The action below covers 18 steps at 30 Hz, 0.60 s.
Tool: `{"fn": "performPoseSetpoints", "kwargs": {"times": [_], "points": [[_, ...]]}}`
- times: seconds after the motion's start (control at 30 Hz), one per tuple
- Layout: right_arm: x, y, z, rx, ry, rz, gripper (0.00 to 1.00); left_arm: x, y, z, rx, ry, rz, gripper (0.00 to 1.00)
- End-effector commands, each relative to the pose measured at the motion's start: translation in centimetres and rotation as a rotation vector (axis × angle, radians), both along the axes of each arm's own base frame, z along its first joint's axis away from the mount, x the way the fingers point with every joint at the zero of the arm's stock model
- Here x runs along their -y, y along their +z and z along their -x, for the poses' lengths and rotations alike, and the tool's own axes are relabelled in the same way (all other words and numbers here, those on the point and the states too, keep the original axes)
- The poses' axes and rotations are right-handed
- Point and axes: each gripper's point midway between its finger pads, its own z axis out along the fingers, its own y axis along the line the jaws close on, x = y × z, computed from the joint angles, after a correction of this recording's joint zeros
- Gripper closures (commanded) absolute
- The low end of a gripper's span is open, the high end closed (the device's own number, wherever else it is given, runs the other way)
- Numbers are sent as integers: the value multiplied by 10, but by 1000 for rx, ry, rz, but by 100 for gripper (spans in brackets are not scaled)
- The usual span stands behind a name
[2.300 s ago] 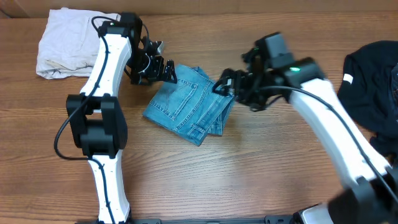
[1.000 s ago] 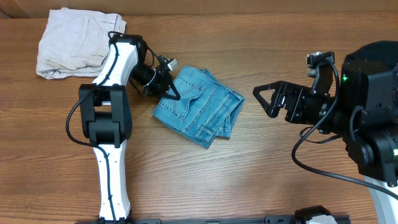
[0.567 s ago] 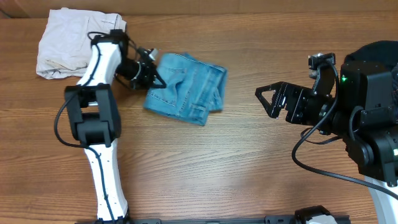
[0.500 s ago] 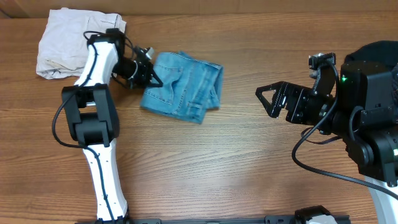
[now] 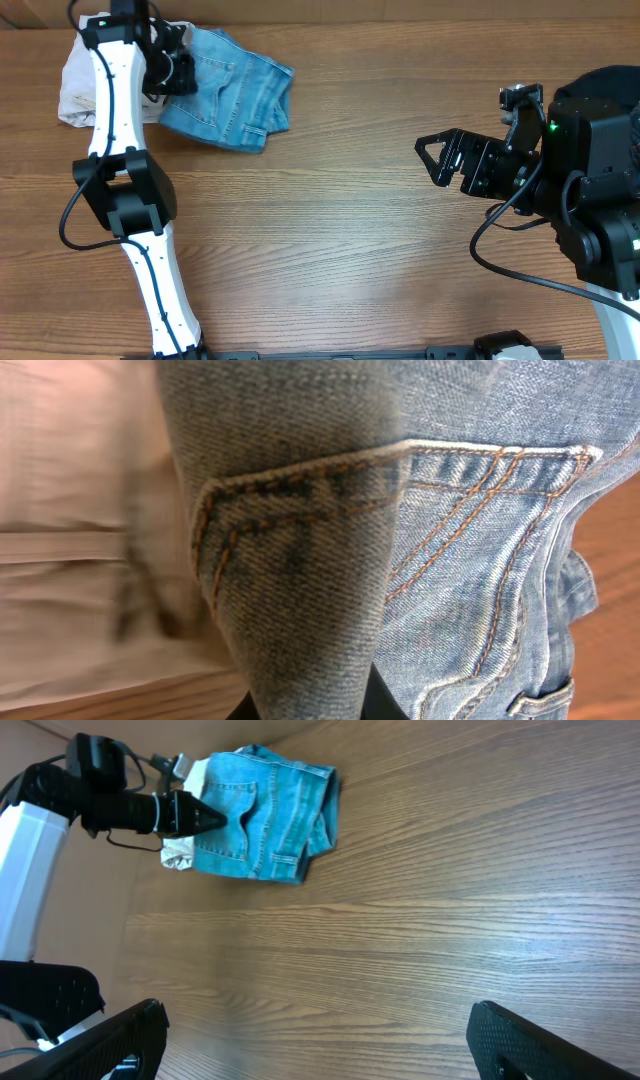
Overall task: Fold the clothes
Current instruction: 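Drag the folded jeans with the left gripper onto the beige garment at upper left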
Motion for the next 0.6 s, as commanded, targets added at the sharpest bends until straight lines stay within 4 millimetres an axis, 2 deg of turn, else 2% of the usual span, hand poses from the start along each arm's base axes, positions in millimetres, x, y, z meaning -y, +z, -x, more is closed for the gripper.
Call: {"fn": "performPoseSetpoints", "kwargs": {"times": [0.0,0.13,0.3,0.57], "points": [[5,3,-3,20,-23,9,0,-34,19,-20,100,55,-110,96],[5,4,-3,11,-37,-5,0,-57,26,-31,154,97,-183,96],[5,4,-4,-1,-52,-18,0,-66,44,-43,226,110,-220,96],[5,3,-4,-1,-52,-18,0,-88,98,-47,338,172,-234,96]]}}
